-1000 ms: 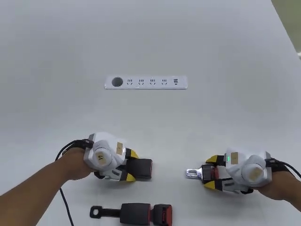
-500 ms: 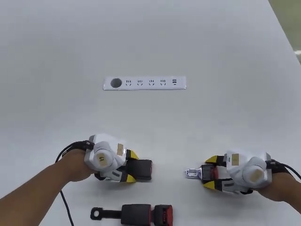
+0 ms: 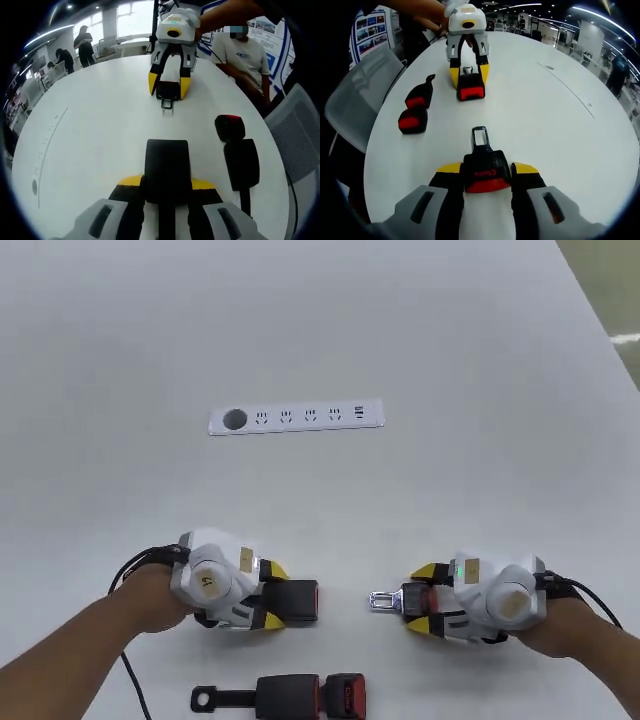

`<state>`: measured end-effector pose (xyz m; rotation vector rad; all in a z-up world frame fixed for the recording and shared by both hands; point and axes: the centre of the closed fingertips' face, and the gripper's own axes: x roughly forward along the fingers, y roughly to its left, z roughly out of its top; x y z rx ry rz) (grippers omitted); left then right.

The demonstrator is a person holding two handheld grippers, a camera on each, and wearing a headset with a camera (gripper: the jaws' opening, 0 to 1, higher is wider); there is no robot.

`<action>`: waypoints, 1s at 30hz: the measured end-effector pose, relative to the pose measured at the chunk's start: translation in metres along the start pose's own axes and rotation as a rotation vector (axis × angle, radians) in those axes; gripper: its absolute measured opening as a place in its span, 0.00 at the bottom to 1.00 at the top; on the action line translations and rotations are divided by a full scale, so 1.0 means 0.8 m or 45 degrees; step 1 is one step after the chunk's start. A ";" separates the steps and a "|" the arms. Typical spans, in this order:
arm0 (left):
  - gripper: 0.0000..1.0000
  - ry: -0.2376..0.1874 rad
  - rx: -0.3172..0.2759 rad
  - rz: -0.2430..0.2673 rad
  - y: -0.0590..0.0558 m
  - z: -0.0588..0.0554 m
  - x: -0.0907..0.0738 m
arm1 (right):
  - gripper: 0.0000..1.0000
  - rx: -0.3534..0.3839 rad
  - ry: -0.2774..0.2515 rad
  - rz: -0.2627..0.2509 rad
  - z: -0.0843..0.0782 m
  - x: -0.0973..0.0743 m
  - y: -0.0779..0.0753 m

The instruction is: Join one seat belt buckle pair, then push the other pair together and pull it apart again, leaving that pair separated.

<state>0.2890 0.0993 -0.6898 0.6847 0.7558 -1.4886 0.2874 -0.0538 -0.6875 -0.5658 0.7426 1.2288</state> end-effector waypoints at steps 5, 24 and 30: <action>0.33 0.005 -0.003 0.002 0.000 0.001 0.001 | 0.35 0.004 -0.015 -0.002 0.011 0.004 0.001; 0.33 0.016 -0.012 0.000 -0.001 0.003 0.002 | 0.35 -0.003 -0.070 0.000 0.043 0.043 0.006; 0.33 0.020 -0.012 -0.002 0.000 0.003 0.003 | 0.35 -0.014 -0.085 0.011 0.052 0.055 0.010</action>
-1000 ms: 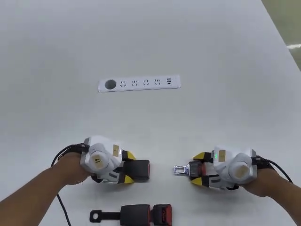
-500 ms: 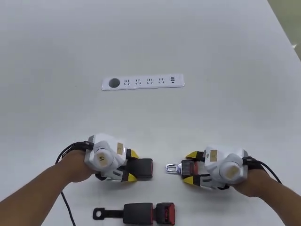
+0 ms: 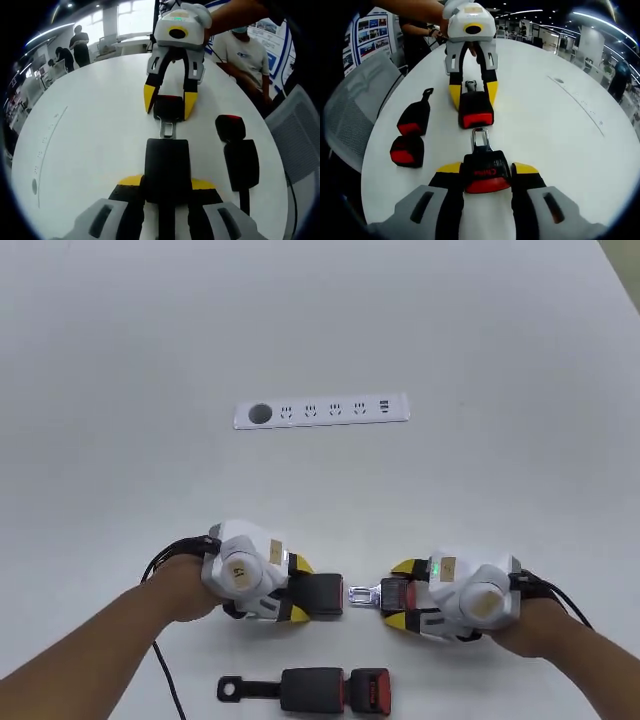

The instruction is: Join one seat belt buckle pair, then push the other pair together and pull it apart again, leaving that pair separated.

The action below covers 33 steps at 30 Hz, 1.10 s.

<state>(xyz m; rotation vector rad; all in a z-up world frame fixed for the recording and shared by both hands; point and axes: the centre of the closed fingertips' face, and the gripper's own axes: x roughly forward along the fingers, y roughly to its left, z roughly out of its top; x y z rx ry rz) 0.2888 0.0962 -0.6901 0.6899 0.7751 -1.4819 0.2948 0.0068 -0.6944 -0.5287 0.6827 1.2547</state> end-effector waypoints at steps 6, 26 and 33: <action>0.33 -0.004 -0.007 -0.002 0.001 0.001 -0.001 | 0.35 -0.014 -0.007 0.015 0.011 0.009 0.005; 0.33 0.000 0.001 0.003 0.002 0.001 -0.002 | 0.34 -0.048 0.026 0.037 0.028 0.021 0.012; 0.32 0.007 0.005 -0.008 0.003 -0.001 0.000 | 0.34 -0.045 0.020 0.041 0.034 0.029 0.014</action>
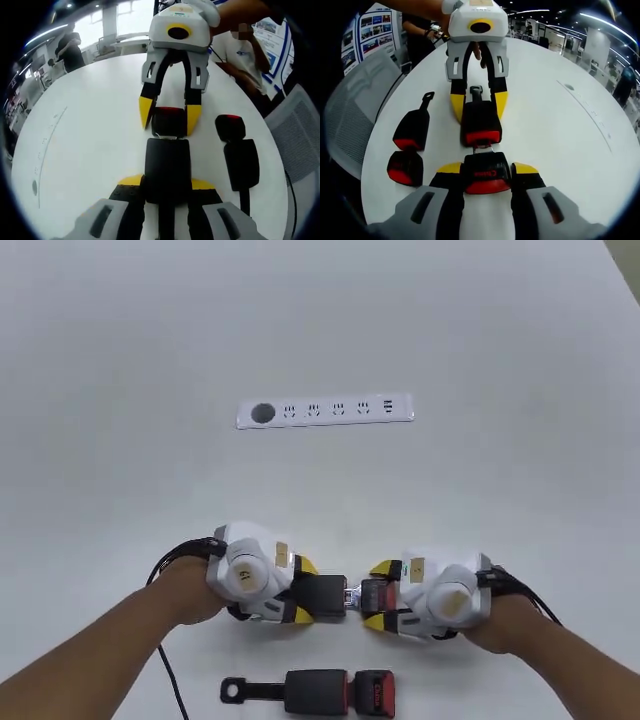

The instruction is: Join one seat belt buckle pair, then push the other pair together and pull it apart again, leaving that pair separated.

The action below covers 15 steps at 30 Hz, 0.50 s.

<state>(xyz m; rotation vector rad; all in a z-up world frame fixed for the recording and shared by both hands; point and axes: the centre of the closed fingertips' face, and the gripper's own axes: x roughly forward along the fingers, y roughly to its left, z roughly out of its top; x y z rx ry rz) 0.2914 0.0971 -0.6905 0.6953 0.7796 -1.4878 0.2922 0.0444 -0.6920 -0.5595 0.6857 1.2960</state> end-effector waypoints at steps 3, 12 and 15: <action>0.32 0.010 0.016 -0.017 0.000 0.000 0.001 | 0.34 -0.002 -0.002 -0.002 0.006 0.006 0.002; 0.32 0.024 0.013 -0.020 0.002 0.000 0.000 | 0.33 0.011 0.003 -0.007 0.007 0.007 0.007; 0.32 0.027 0.013 -0.022 0.002 0.001 0.000 | 0.33 0.013 0.007 -0.011 0.008 0.005 0.009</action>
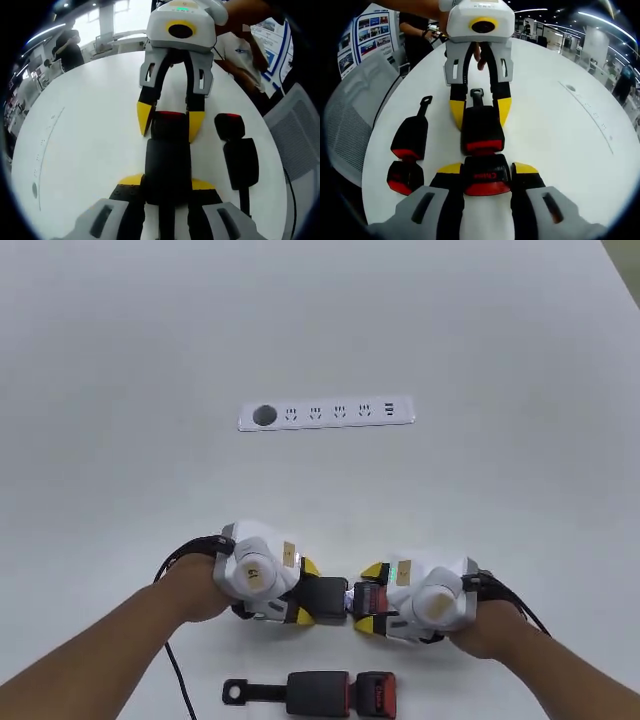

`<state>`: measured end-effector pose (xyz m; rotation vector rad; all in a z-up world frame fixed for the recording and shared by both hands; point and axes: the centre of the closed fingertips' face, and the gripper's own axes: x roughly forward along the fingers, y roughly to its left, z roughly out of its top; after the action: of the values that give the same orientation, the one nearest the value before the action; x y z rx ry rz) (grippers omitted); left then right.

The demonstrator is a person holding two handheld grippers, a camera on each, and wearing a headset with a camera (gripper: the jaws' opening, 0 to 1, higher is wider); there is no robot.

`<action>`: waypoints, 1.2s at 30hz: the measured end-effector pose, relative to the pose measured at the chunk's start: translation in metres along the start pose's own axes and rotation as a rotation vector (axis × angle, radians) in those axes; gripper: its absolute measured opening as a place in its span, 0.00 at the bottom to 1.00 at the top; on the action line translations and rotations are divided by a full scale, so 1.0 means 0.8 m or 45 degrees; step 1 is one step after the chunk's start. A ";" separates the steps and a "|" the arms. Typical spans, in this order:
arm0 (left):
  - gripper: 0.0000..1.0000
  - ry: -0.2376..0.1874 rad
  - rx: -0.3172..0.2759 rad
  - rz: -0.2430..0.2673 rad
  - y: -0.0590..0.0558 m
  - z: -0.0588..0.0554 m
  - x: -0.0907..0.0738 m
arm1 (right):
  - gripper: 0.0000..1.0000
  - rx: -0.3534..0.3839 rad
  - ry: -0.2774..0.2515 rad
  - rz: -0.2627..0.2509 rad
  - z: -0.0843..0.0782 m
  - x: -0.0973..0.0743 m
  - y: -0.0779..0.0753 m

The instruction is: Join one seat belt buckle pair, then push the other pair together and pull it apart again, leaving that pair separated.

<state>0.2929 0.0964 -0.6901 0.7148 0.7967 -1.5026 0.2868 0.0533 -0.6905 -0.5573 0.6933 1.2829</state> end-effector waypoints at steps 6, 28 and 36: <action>0.32 0.008 -0.002 0.006 -0.001 0.003 -0.001 | 0.33 -0.016 0.024 0.011 -0.001 0.003 0.002; 0.33 0.027 -0.005 0.019 -0.002 -0.001 0.002 | 0.33 -0.049 0.057 0.032 0.000 0.002 0.002; 0.33 0.039 -0.006 0.025 -0.004 0.002 0.002 | 0.33 -0.054 0.058 0.035 -0.003 0.004 0.000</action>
<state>0.2896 0.0942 -0.6906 0.7416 0.8144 -1.4746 0.2868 0.0538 -0.6941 -0.6148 0.7149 1.3162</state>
